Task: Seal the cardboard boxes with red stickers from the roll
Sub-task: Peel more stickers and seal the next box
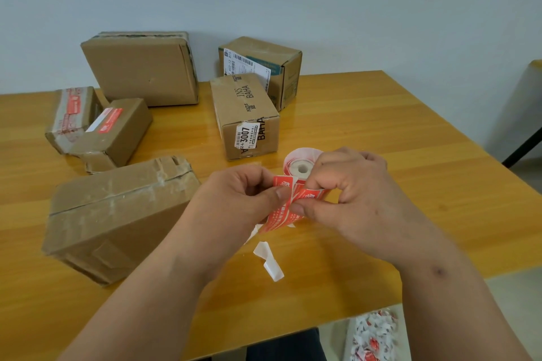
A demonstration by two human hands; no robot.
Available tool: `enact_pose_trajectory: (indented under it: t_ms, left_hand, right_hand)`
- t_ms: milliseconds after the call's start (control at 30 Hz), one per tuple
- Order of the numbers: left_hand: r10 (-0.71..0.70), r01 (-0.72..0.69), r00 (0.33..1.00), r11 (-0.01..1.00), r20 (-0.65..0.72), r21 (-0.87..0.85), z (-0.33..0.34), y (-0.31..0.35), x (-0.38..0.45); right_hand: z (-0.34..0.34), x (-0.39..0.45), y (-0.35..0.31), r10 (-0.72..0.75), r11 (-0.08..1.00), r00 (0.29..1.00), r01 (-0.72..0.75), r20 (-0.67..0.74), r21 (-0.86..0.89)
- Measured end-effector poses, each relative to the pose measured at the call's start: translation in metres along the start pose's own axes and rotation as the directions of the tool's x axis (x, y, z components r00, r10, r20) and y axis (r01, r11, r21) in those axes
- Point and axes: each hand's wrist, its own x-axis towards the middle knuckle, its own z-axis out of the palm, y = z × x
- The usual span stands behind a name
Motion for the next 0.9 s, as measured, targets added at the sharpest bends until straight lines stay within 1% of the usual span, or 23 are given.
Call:
enact_pose_trajectory:
  t_ms: [100,233,300,367,433,500,633,900]
  left_hand:
    - [0.005,-0.005,1.0,1.0,-0.004,-0.011,0.0008,0.0012,0.0003]
    - [0.082,-0.081,0.996,0.996,-0.031,0.027,0.0017,0.004,-0.0017]
    - [0.114,-0.112,0.993,0.993,-0.037,0.045,0.0016,0.0047,-0.0028]
    - [0.116,-0.115,0.993,0.992,-0.015,0.049,0.0003,0.0053,-0.0043]
    - [0.096,-0.097,0.995,0.994,0.014,0.059,-0.0022,0.0054,-0.0057]
    - [0.093,-0.095,0.995,0.989,0.024,0.112,-0.0038,0.0054,-0.0061]
    - [0.094,-0.091,0.995,0.987,-0.015,0.135,-0.0012,0.0045,-0.0047]
    - [0.015,-0.017,0.998,1.0,-0.055,-0.027,0.001,0.0003,-0.0013]
  right_hand:
    - [-0.0035,0.0004,-0.0009,0.014,1.0,0.999,-0.014,0.033,0.005]
    - [-0.0086,0.0049,-0.0018,0.058,0.998,0.989,-0.055,0.134,-0.026]
    - [-0.0082,0.0068,-0.0012,0.069,0.998,0.981,-0.069,0.18,-0.006]
    - [-0.0078,0.007,0.0002,0.068,0.997,0.977,-0.072,0.201,0.016]
    - [-0.0079,0.0067,0.0018,0.061,0.998,0.979,-0.062,0.194,0.0]
    - [-0.0075,0.0063,0.0019,0.052,0.998,0.982,-0.045,0.184,-0.043]
    - [-0.0048,0.0053,-0.0005,0.033,0.998,0.99,-0.024,0.135,-0.064]
    - [-0.0048,0.0027,-0.0048,0.016,0.989,0.997,-0.004,0.079,-0.15]
